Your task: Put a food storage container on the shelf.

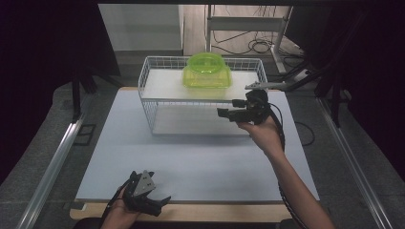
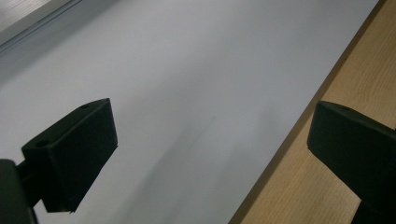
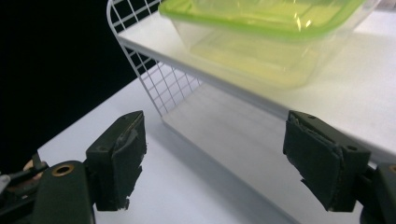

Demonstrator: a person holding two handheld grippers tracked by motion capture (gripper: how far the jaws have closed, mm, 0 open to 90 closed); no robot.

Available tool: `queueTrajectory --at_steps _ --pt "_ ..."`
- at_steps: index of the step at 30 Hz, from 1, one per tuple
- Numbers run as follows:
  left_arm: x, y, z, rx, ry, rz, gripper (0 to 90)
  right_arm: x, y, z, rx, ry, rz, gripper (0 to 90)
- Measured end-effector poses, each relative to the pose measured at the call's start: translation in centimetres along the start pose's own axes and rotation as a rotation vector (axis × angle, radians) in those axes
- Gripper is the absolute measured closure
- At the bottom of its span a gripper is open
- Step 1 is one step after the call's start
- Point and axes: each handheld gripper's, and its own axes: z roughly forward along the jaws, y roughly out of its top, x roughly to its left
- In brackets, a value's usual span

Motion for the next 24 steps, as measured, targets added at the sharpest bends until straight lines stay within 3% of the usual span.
queueTrajectory --at_steps 18,24 --pt "-0.2 -0.1 0.1 -0.004 0.006 0.015 1.3 0.6 -5.3 0.3 0.041 -0.064 -0.111 8.3" --pt "-0.2 -0.1 0.2 -0.007 0.011 0.021 1.3 0.8 -6.9 -0.1 0.037 -0.078 -0.109 6.1"
